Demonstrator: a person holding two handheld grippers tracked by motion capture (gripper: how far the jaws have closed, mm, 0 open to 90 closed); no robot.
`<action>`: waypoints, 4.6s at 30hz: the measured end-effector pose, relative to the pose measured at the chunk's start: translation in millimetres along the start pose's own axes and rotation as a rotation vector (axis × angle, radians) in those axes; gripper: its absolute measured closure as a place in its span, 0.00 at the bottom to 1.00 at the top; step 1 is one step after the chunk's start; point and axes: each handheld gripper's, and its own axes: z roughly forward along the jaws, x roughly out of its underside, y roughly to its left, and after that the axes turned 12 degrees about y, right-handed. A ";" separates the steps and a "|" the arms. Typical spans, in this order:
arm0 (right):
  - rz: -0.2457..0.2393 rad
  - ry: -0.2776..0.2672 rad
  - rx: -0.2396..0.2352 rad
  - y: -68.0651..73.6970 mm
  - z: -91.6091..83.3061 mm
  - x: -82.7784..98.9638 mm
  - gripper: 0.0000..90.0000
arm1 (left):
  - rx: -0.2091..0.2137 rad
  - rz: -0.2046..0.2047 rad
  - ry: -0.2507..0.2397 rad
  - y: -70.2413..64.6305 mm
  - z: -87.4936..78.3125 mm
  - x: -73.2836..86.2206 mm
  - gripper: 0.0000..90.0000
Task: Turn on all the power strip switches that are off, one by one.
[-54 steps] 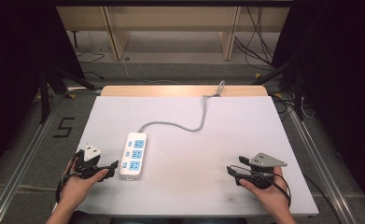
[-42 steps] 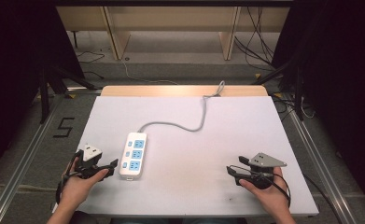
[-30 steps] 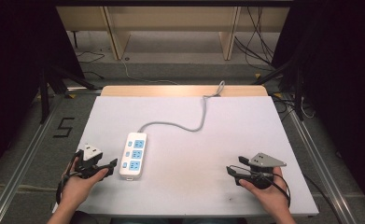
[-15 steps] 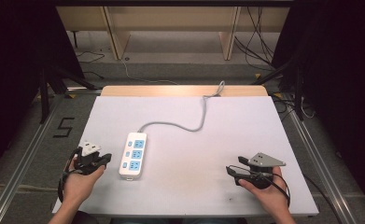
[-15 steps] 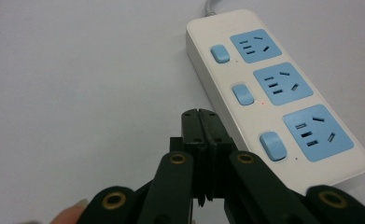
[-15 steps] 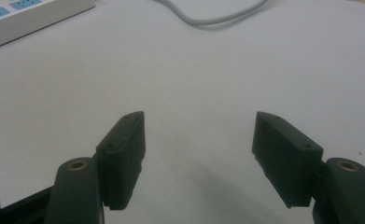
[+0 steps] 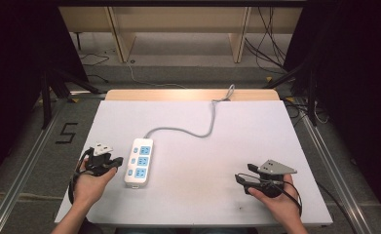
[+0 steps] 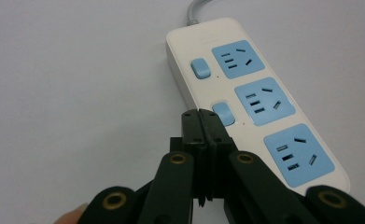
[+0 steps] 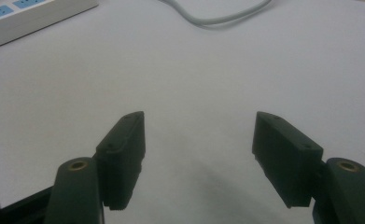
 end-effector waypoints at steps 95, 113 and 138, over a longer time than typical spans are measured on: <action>0.003 0.007 -0.001 -0.4 1.7 0.5 0.39 | -0.023 0.011 0.108 -10.8 48.2 -65.2 1.00; 0.005 0.009 -0.002 0.0 1.5 0.5 0.39 | -0.024 -0.002 0.150 -10.8 51.2 -69.2 1.00; -0.001 0.009 0.001 0.8 0.9 0.7 0.39 | -0.036 -0.005 0.208 -12.4 53.5 -75.7 1.00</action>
